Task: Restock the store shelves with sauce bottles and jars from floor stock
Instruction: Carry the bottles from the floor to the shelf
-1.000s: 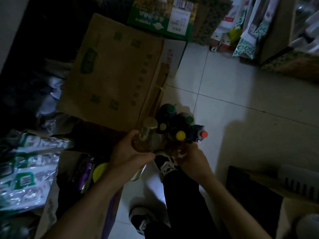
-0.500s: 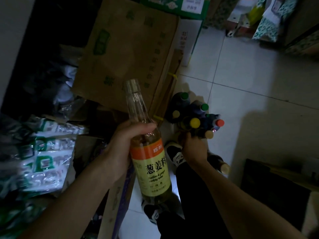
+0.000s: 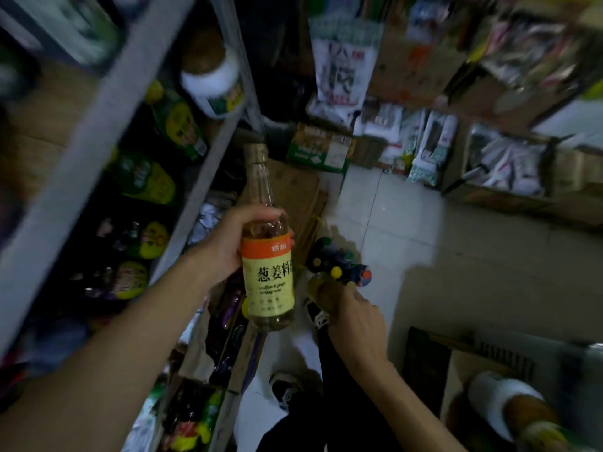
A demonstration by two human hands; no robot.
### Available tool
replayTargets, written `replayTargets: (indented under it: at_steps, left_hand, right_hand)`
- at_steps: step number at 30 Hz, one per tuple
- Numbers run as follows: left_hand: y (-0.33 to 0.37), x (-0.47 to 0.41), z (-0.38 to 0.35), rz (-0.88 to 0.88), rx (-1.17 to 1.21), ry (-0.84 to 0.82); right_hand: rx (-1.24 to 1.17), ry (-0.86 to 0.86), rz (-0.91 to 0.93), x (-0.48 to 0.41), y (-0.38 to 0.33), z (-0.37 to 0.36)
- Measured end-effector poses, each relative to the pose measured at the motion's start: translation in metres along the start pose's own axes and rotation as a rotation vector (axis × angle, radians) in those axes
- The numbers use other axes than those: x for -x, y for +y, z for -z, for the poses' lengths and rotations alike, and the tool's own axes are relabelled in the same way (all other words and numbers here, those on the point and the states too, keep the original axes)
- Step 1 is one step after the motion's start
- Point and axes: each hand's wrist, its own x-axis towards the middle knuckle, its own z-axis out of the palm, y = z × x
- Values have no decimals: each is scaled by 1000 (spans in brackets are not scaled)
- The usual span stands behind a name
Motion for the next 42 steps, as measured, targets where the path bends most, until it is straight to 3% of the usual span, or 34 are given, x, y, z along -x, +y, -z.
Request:
replayTargets:
  at_steps: [7,11,15,18,27,36,42]
  left_hand:
    - [137,155,-41,-285,-107,-5]
    - [186,238,-54,-444,-86,64]
    - [229,307,-63,-569,-52,119]
    - [262,350,-71,-671,-84,113]
    - [349,453,-74,-913,-155,17]
    - [490,514,-80,-1233,-147,401]
    - [585,521,-80,-1303,-214,618]
  right_hand:
    - [-117,305,177,87,-80,218]
    - [-574,573,393,128,-110,334]
    - [-1066,681,541,153,-144,438]
    - [-1200,753,633,168,-175,507]
    - [-1174,506,766,220,-272,625]
    - [-1083,296,1099,194,-359,683]
    - [-1024,165,1231,148,-419,715]
